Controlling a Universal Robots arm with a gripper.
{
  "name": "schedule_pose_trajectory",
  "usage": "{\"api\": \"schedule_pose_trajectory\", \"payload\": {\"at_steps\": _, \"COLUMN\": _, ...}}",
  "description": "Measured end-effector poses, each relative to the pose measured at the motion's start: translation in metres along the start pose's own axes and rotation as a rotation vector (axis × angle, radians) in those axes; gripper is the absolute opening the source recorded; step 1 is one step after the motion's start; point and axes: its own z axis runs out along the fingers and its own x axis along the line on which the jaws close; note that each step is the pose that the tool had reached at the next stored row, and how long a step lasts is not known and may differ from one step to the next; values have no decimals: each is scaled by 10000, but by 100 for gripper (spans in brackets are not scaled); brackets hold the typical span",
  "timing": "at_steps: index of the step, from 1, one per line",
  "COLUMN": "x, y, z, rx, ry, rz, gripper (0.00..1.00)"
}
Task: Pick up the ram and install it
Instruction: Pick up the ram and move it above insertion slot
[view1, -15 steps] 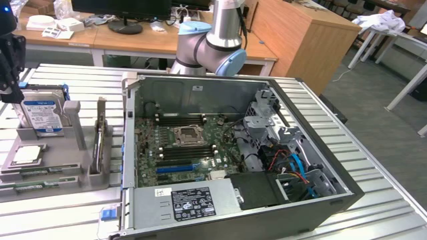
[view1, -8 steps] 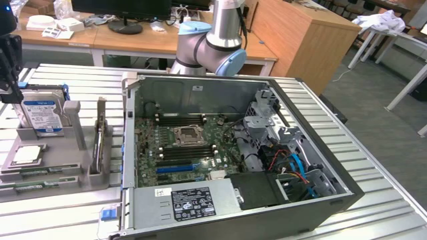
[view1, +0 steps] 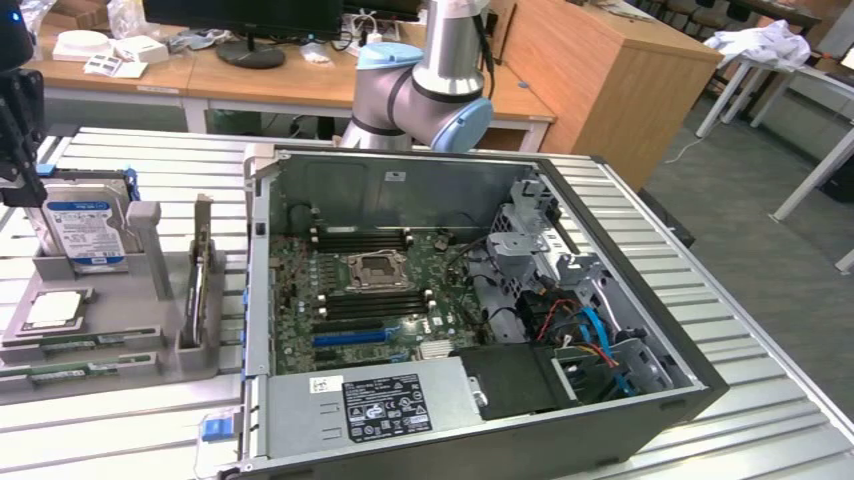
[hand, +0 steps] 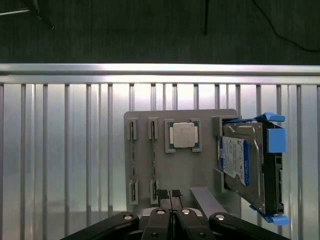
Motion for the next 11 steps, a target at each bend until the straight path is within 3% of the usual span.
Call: {"api": "schedule_pose_trajectory", "payload": {"at_steps": 11, "x": 0, "y": 0, "z": 1, "rx": 4, "ry": -6, "rz": 184, "gripper": 11}}
